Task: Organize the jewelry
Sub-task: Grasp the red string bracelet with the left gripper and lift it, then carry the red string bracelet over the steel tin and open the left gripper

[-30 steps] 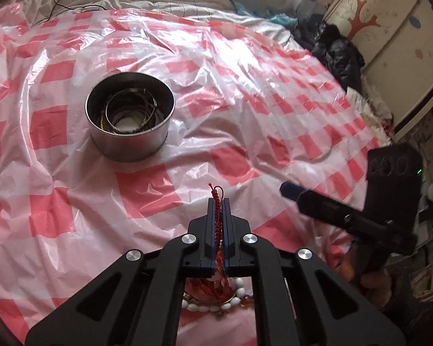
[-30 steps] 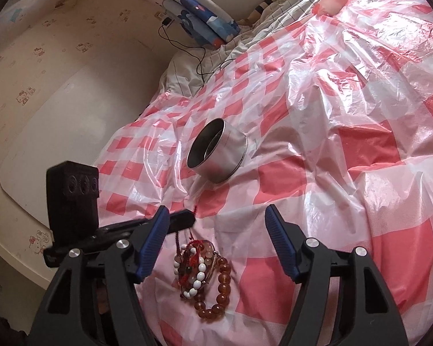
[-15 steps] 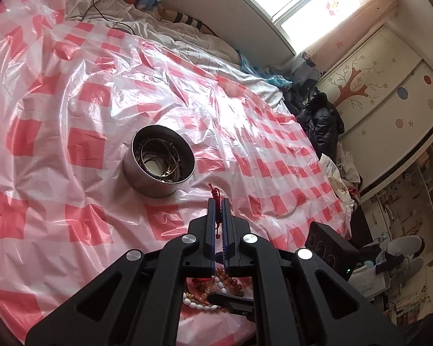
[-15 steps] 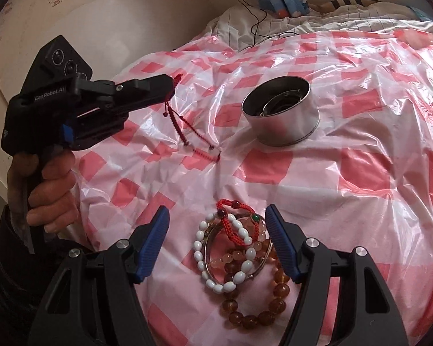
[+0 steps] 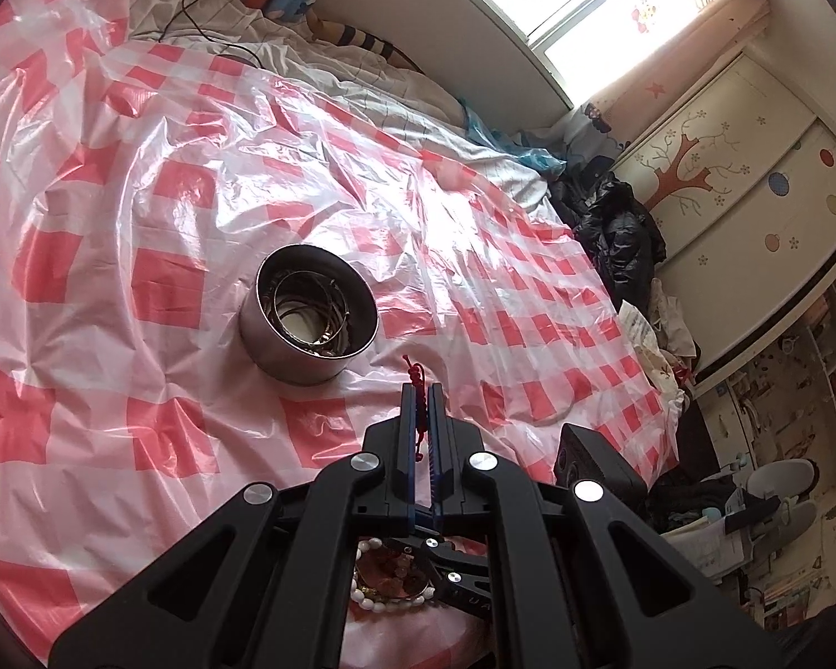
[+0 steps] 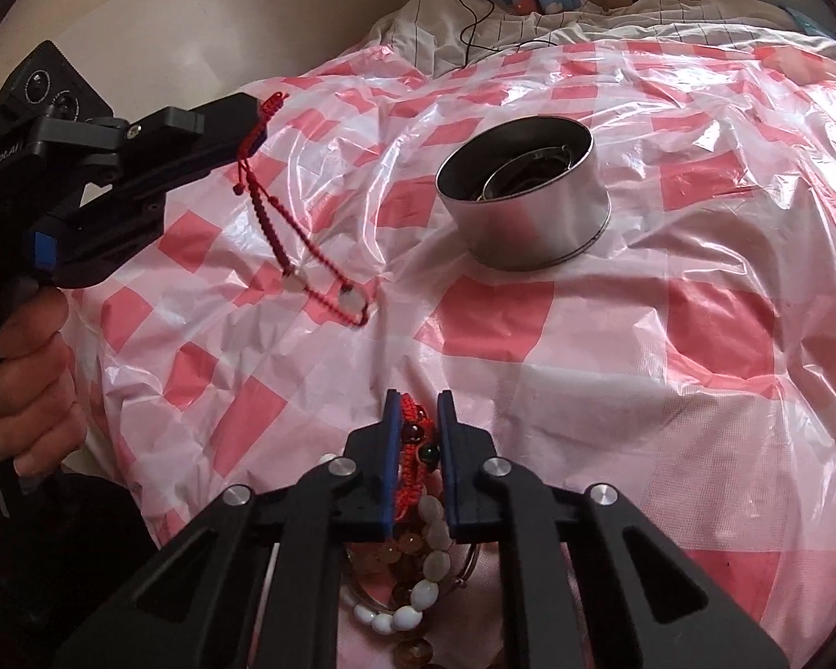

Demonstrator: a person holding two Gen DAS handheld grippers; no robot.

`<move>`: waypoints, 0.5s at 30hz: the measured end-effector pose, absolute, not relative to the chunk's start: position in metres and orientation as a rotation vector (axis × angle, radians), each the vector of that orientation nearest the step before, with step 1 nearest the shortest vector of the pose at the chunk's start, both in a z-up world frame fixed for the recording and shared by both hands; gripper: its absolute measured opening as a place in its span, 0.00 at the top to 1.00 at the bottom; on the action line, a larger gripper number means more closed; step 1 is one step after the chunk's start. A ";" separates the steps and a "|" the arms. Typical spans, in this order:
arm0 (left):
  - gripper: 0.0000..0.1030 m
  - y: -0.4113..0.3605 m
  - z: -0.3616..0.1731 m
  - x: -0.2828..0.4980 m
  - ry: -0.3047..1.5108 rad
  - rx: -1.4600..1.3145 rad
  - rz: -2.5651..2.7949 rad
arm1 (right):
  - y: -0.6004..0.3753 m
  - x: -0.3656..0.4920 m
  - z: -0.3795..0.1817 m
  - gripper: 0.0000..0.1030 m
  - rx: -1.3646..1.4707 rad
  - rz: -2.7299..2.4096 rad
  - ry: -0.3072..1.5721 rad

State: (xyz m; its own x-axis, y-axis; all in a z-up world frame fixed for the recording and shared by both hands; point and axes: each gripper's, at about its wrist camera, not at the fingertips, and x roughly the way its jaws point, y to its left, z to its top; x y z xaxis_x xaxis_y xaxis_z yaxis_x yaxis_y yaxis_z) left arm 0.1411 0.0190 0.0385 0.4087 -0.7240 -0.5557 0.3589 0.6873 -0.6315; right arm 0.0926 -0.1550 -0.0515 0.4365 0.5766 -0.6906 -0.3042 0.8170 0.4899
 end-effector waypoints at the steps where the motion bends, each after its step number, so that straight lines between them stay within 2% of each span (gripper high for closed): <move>1: 0.97 0.018 0.038 0.141 0.918 -0.453 -0.711 | -0.159 0.093 -0.050 0.87 0.343 0.563 0.969; 8: 0.97 0.017 0.038 0.142 0.914 -0.461 -0.697 | -0.201 0.098 -0.044 0.87 0.617 0.591 0.918; 15: 0.97 0.012 0.044 0.153 0.895 -0.473 -0.694 | -0.222 0.106 -0.030 0.87 0.708 0.585 0.862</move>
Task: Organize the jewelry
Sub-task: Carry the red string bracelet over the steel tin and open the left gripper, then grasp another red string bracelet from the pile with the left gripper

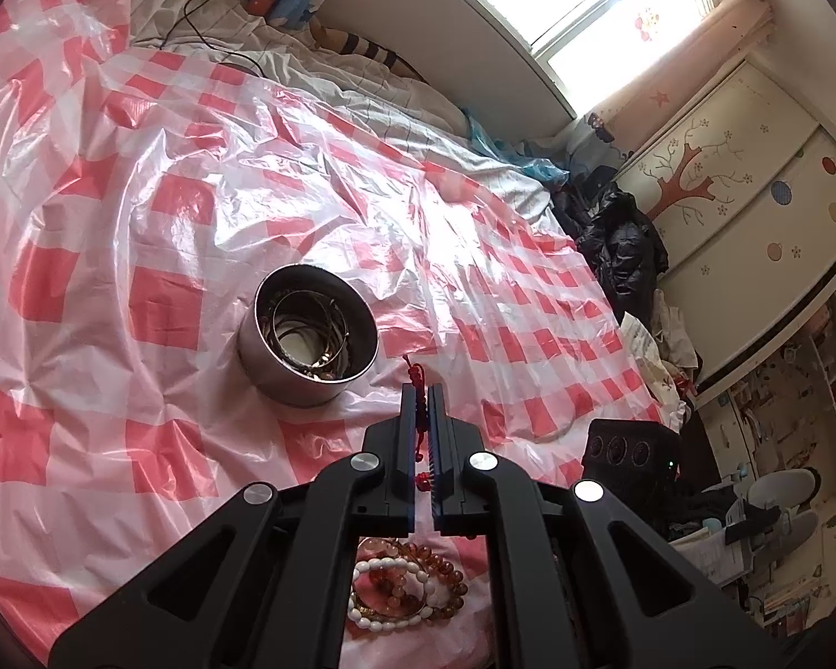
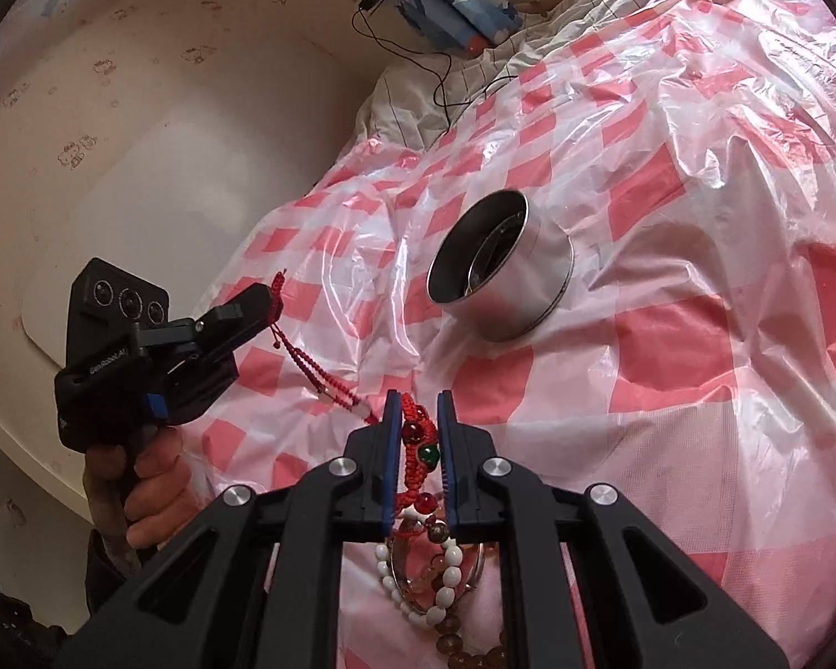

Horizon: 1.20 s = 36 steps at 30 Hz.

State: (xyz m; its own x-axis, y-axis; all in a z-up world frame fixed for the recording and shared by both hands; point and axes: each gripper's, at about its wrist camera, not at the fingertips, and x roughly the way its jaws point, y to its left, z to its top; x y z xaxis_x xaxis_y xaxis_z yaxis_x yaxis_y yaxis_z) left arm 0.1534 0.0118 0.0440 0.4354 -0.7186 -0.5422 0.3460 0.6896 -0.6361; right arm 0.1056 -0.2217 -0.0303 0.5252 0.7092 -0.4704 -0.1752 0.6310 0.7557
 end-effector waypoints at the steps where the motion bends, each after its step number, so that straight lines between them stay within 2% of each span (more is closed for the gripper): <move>1: 0.97 0.011 0.044 0.157 0.890 -0.480 -0.693 | -0.224 0.108 -0.027 0.87 0.709 0.584 0.853; 11: 0.97 -0.014 0.038 0.201 0.832 -0.531 -0.630 | -0.246 0.144 -0.014 0.87 0.736 0.551 0.810; 16: 0.95 -0.027 0.004 0.227 0.936 -0.539 -0.458 | -0.245 0.175 -0.005 0.87 0.718 0.542 0.789; 18: 0.90 -0.026 -0.005 0.230 0.970 -0.546 -0.424 | -0.241 0.184 -0.003 0.87 0.705 0.541 0.785; 20: 0.76 -0.021 -0.007 0.229 0.970 -0.559 -0.409 | -0.237 0.192 -0.002 0.87 0.694 0.545 0.786; 21: 0.74 -0.018 -0.005 0.228 0.954 -0.563 -0.402 | -0.234 0.195 -0.003 0.87 0.686 0.545 0.789; 23: 0.62 -0.010 0.001 0.225 0.925 -0.562 -0.368 | -0.227 0.201 -0.005 0.87 0.665 0.544 0.801; 28: 0.60 0.003 0.011 0.215 0.912 -0.537 -0.379 | -0.204 0.226 -0.014 0.86 0.586 0.516 0.828; 31: 0.60 -0.001 0.018 0.198 0.932 -0.409 -0.434 | -0.195 0.237 -0.022 0.53 0.509 0.463 0.883; 33: 0.60 -0.007 0.017 0.184 0.955 -0.317 -0.500 | -0.202 0.230 -0.017 0.52 0.488 0.443 0.856; 35: 0.60 -0.023 0.006 0.172 1.022 -0.231 -0.598 | -0.215 0.218 -0.012 0.40 0.455 0.403 0.842; 36: 0.60 -0.036 -0.001 0.168 1.045 -0.166 -0.617 | -0.219 0.214 -0.011 0.39 0.448 0.393 0.853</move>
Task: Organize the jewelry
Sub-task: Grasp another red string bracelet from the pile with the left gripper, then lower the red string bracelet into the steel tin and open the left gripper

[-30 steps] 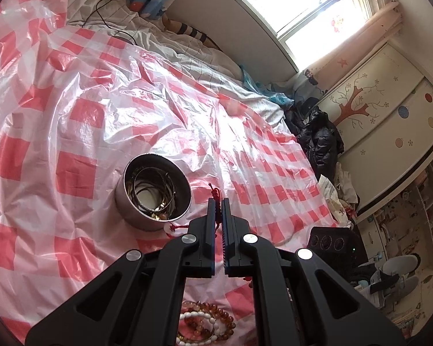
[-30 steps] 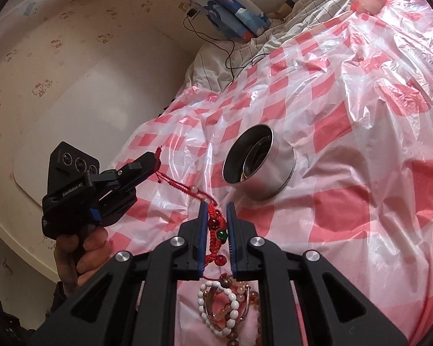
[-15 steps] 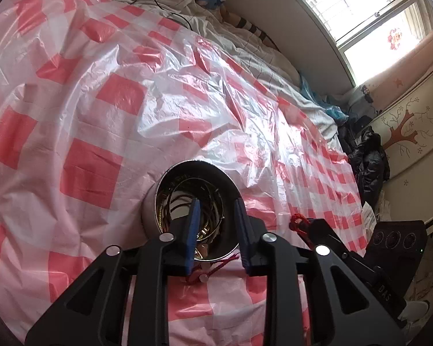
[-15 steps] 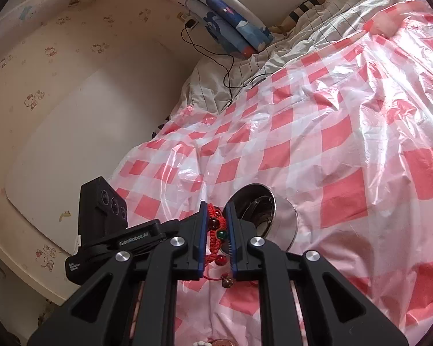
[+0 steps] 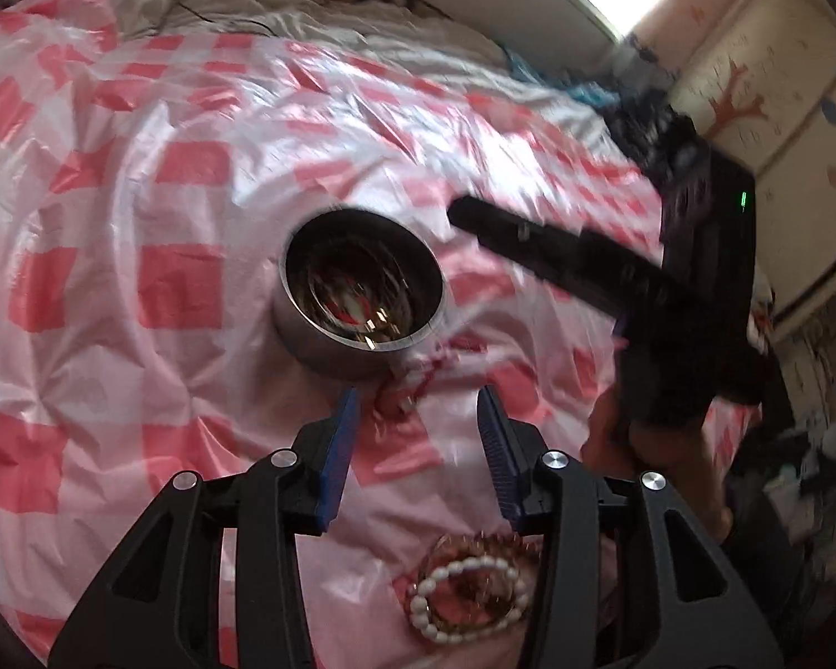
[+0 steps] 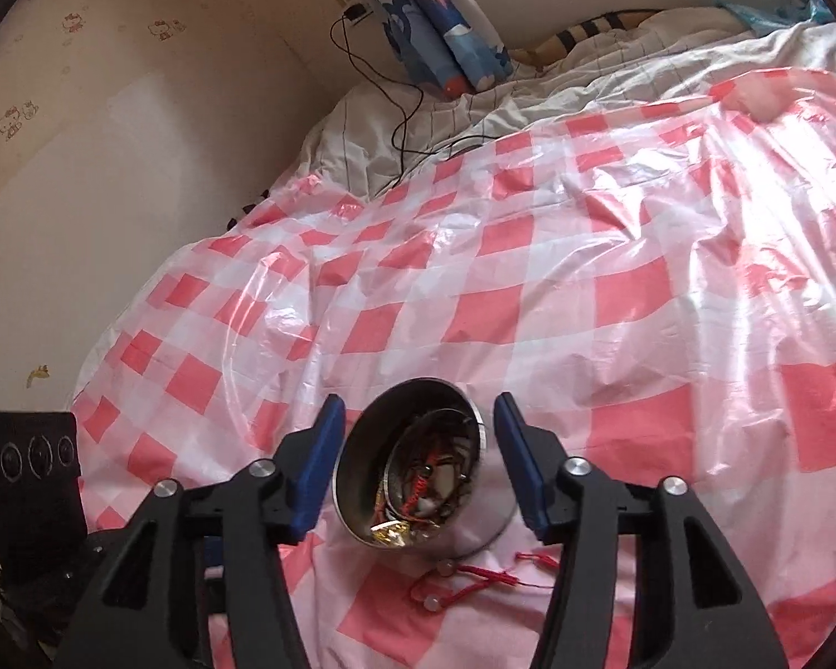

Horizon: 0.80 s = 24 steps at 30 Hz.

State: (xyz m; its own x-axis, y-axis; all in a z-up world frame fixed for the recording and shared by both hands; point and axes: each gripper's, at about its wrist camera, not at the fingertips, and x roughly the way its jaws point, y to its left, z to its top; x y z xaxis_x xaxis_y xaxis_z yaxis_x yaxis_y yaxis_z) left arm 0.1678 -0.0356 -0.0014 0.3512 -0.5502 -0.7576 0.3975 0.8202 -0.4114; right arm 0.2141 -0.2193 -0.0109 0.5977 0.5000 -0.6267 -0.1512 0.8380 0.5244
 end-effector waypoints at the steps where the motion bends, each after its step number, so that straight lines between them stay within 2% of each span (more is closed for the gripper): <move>1: 0.60 -0.046 -0.008 0.164 1.050 -0.112 -0.602 | -0.226 0.209 -0.011 0.39 0.440 0.385 0.870; 10: 0.56 -0.105 -0.055 0.181 1.050 0.109 -0.393 | -0.272 0.170 -0.007 0.35 0.543 0.353 0.835; 11: 0.58 -0.105 -0.057 0.182 1.049 0.113 -0.389 | -0.274 0.171 -0.010 0.35 0.560 0.353 0.841; 12: 0.66 -0.106 -0.057 0.182 1.050 0.124 -0.391 | -0.276 0.173 -0.012 0.35 0.579 0.357 0.848; 13: 0.88 -0.106 -0.055 0.181 1.060 0.134 -0.407 | -0.278 0.173 -0.012 0.35 0.588 0.360 0.847; 18: 0.90 -0.094 -0.028 0.169 1.061 0.024 -0.553 | -0.285 0.172 -0.003 0.34 0.608 0.357 0.806; 24: 0.90 -0.063 0.034 0.159 0.905 -0.085 -0.607 | -0.288 0.172 -0.004 0.33 0.630 0.363 0.805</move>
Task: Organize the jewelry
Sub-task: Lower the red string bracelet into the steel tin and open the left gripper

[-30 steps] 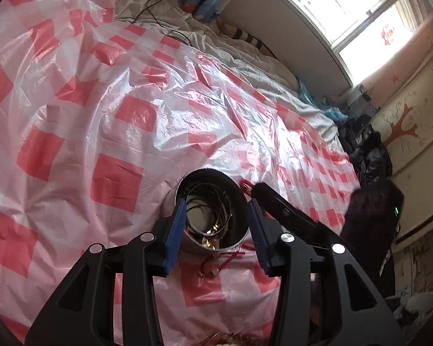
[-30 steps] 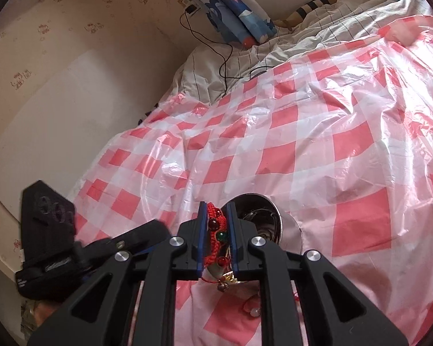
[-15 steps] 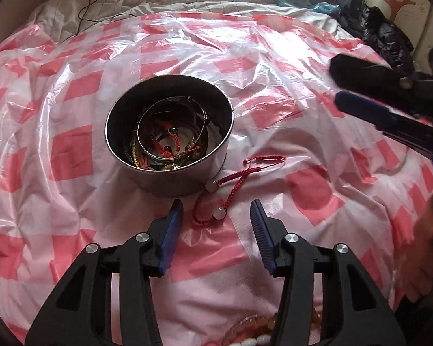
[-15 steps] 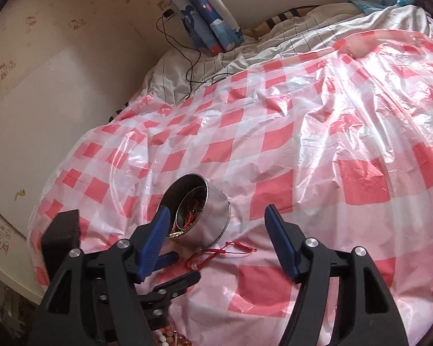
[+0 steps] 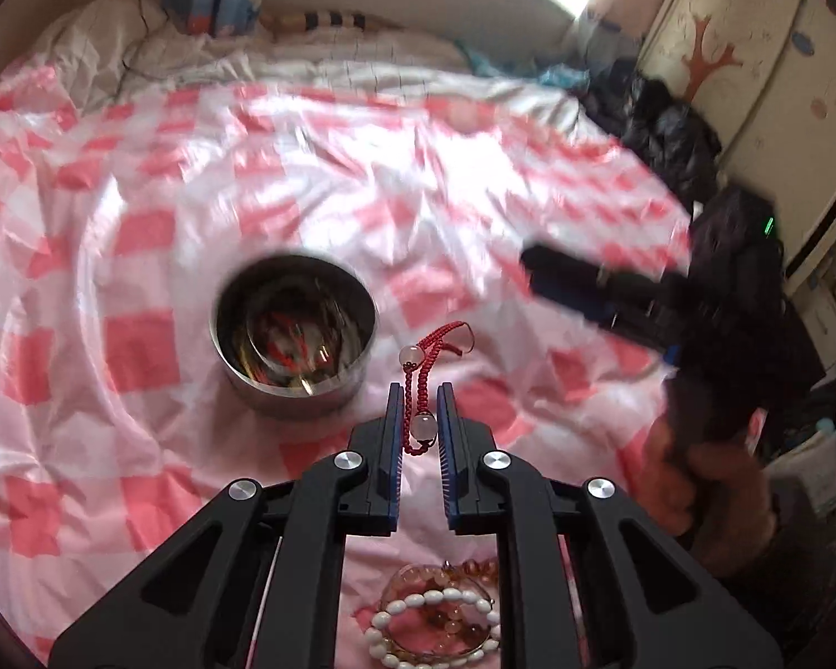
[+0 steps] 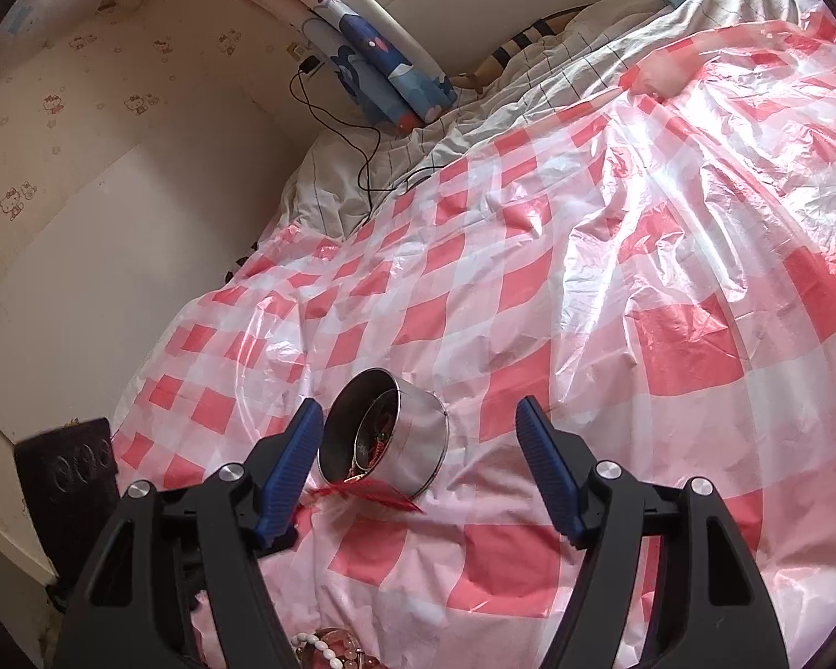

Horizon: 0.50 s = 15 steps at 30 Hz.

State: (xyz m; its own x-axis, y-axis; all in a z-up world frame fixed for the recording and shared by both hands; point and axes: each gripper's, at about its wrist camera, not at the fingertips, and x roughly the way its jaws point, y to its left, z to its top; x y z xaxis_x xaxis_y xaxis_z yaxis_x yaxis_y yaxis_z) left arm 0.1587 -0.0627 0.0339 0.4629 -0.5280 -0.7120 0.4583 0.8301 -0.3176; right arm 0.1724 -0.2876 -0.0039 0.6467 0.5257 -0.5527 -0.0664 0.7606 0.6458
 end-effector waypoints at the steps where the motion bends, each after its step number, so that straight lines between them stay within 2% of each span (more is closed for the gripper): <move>1: 0.90 -0.057 0.041 0.162 0.883 -0.100 -0.591 | -0.287 0.172 -0.004 0.33 0.632 0.369 0.805; 5: 0.90 -0.043 0.045 0.183 0.875 -0.142 -0.533 | -0.284 0.173 -0.005 0.33 0.632 0.381 0.810; 9: 0.89 -0.051 0.014 0.205 0.978 -0.110 -0.453 | -0.282 0.174 -0.007 0.33 0.634 0.388 0.818; 12: 0.83 -0.064 -0.009 0.213 1.059 -0.054 -0.408 | -0.281 0.174 -0.008 0.32 0.632 0.395 0.821; 15: 0.63 -0.067 -0.003 0.203 1.021 -0.027 -0.406 | -0.281 0.174 -0.008 0.31 0.634 0.395 0.820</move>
